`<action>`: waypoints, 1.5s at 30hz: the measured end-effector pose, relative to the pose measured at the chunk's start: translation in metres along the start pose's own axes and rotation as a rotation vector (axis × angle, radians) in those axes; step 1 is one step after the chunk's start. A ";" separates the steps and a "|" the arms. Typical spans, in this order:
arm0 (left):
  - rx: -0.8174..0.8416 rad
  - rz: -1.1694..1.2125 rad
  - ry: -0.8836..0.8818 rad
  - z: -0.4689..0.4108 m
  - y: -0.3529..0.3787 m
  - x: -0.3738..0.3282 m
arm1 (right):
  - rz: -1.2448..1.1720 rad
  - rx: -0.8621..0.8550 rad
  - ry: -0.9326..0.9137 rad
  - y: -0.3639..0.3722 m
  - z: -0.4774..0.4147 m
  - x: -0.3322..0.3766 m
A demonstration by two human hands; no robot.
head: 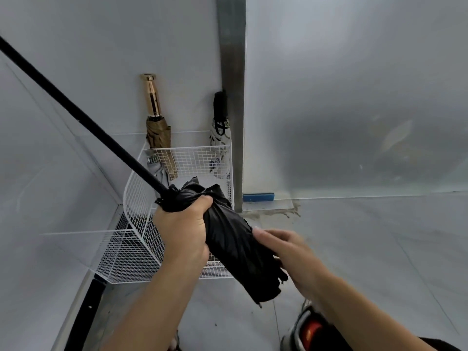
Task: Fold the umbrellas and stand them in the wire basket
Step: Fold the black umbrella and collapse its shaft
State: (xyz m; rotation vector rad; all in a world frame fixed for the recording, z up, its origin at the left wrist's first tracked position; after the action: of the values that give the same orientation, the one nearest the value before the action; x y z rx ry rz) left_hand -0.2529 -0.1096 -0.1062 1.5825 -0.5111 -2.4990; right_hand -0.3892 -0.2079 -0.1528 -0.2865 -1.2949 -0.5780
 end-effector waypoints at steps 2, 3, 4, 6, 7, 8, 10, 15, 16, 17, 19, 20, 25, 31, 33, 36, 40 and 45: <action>0.007 -0.011 0.019 -0.004 -0.003 -0.001 | -0.066 -0.007 0.068 -0.003 -0.006 0.000; 0.012 -0.003 0.023 -0.006 -0.004 -0.003 | -0.134 -0.011 0.088 -0.004 -0.010 0.001; 0.016 0.001 0.027 -0.009 -0.005 -0.004 | -0.206 -0.007 0.106 -0.004 -0.013 0.004; 0.016 0.000 0.039 -0.014 -0.009 -0.008 | -0.270 0.020 0.116 -0.001 -0.017 0.008; 0.012 -0.004 0.043 -0.017 -0.012 -0.009 | -0.269 0.023 0.096 0.002 -0.018 0.010; 0.005 -0.011 0.048 -0.020 -0.015 -0.011 | -0.226 -0.002 0.040 0.006 -0.019 0.012; 0.001 -0.025 0.052 -0.024 -0.018 -0.013 | 0.019 -0.142 -0.213 0.012 -0.022 0.014; 0.081 -0.011 0.020 -0.024 -0.023 -0.021 | 0.347 -0.320 -0.520 0.027 -0.035 0.010; 0.113 0.010 0.001 -0.023 -0.023 -0.023 | 0.310 -0.286 -0.471 0.030 -0.037 0.008; 0.147 0.039 -0.022 -0.022 -0.024 -0.025 | 0.285 -0.236 -0.395 0.033 -0.039 0.005; 0.217 0.088 -0.076 -0.019 -0.025 -0.028 | 0.247 -0.076 -0.181 0.041 -0.039 0.000; 0.252 0.097 -0.097 -0.019 -0.027 -0.030 | 0.206 0.027 -0.068 0.045 -0.039 -0.002; 0.388 0.069 -0.182 -0.021 -0.040 -0.041 | -0.167 0.252 0.291 0.054 -0.028 0.000; 0.530 0.065 -0.206 -0.018 -0.041 -0.047 | -0.119 0.152 0.165 0.074 -0.011 -0.008; 0.550 0.027 -0.213 -0.020 -0.039 -0.047 | -0.056 0.044 0.067 0.076 -0.013 -0.015; 0.588 0.007 -0.149 -0.024 -0.037 -0.043 | 0.093 -0.097 -0.111 0.069 -0.022 -0.011; 0.562 -0.063 -0.053 -0.021 -0.037 -0.033 | 0.498 -0.372 -0.414 0.048 -0.036 0.001; 0.159 -0.038 -0.075 -0.017 -0.031 -0.013 | 0.899 -0.411 -0.534 0.052 -0.027 0.000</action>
State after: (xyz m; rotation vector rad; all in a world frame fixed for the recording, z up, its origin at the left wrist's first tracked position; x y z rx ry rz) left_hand -0.2297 -0.0798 -0.1126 1.5699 -0.7135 -2.6124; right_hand -0.3388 -0.1789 -0.1533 -1.3515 -1.3693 0.0313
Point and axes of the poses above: each hand's wrist, its own z-axis away from the middle knuckle, its own y-axis out of the palm, x = y × z, the point moved 1 cm from there along -z, towards the middle knuckle, and after that the axes turned 9 degrees about -y, right-handed, at the moved point
